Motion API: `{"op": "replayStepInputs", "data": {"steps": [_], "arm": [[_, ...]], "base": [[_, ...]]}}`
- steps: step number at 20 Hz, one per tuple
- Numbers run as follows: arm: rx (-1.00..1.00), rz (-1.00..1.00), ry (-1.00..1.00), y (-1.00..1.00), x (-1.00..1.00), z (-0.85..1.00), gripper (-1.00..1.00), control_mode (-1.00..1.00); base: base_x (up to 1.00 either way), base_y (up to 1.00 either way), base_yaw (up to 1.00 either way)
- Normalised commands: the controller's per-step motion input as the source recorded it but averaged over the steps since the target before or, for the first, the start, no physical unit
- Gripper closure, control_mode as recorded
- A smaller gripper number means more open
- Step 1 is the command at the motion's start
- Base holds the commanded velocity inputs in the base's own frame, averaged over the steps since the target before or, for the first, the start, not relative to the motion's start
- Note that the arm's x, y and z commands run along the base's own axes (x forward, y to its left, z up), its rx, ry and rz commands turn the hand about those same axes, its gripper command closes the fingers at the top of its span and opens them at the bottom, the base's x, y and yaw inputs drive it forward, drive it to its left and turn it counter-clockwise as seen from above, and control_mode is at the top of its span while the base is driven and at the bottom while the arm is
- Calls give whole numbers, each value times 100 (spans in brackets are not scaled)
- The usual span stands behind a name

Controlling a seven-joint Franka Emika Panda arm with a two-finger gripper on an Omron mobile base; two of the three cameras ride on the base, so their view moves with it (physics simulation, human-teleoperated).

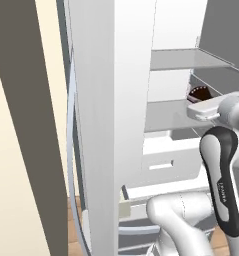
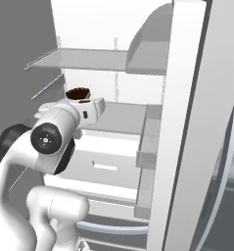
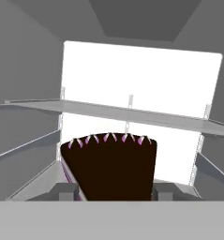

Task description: Take the cake and cupcake from the fridge and place them on the empty tray on the dining counter.

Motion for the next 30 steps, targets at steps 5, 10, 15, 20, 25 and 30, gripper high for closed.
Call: {"op": "replayStepInputs", "data": {"steps": [5,10,15,20,25,30], "arm": [[0,0,0,0,0,0,100,100],[0,0,0,0,0,0,100,100],[0,0,0,0,0,0,100,100],[0,0,0,0,0,0,100,100],[0,0,0,0,0,0,100,100],[0,0,0,0,0,0,100,100]], "base": [[-81,-8,0],[-65,0,0],[-65,0,0],[-64,0,0],[-56,0,1],[-38,0,-9]]}}
